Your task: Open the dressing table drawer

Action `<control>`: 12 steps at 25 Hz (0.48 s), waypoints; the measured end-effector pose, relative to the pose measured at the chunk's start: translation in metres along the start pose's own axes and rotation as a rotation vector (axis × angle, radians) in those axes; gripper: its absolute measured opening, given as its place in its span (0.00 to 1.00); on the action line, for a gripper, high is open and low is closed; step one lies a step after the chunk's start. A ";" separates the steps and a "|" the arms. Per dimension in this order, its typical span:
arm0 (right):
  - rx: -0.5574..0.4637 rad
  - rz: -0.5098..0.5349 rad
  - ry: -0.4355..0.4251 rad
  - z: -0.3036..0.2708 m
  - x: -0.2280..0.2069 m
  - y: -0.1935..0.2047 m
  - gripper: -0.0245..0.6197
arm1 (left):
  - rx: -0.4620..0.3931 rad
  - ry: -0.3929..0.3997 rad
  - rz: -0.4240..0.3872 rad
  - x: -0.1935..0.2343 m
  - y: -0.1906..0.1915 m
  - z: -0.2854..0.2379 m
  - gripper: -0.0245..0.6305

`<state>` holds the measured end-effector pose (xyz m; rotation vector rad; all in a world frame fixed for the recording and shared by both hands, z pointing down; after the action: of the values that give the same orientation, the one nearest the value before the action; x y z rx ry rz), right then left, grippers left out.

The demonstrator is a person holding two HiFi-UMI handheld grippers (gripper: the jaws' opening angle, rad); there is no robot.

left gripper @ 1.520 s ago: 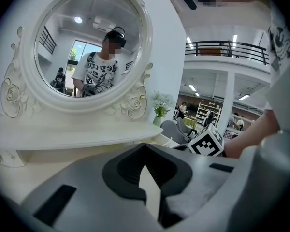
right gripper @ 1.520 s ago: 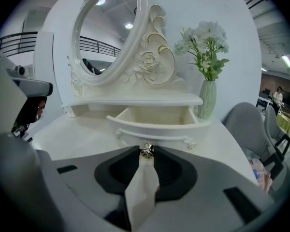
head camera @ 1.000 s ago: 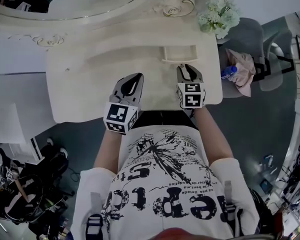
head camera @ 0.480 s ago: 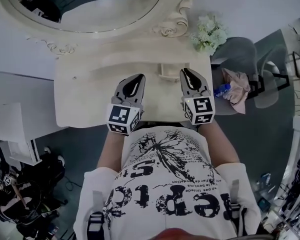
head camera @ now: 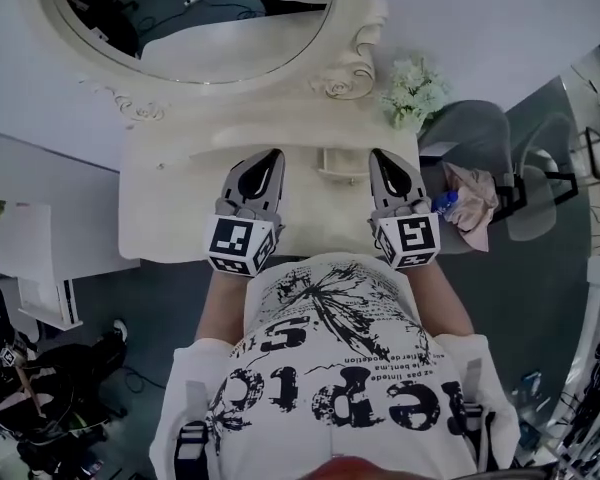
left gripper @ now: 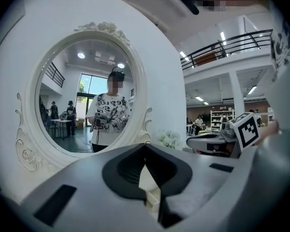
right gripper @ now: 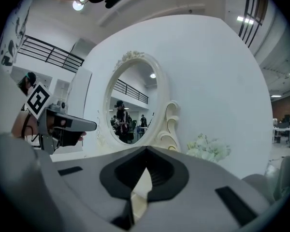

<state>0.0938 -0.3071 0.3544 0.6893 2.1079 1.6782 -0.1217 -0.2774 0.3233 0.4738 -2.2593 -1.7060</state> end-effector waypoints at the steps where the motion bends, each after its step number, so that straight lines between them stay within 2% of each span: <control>1: -0.006 0.007 0.002 0.000 0.000 0.001 0.06 | -0.003 0.002 -0.005 -0.002 -0.001 0.001 0.07; 12: -0.020 -0.012 -0.010 0.000 0.001 0.000 0.06 | -0.012 0.001 -0.025 -0.008 -0.006 0.003 0.07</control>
<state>0.0931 -0.3068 0.3550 0.6768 2.0816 1.6836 -0.1149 -0.2727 0.3170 0.5020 -2.2501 -1.7304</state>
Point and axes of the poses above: the fingertips, and each gripper's own axes: z backward along the fingers, x to its left, y out of its underside, the point moved 6 cm from there along z, backward along the fingers, and after that the axes turned 6 degrees about x, right-handed, at the moved point
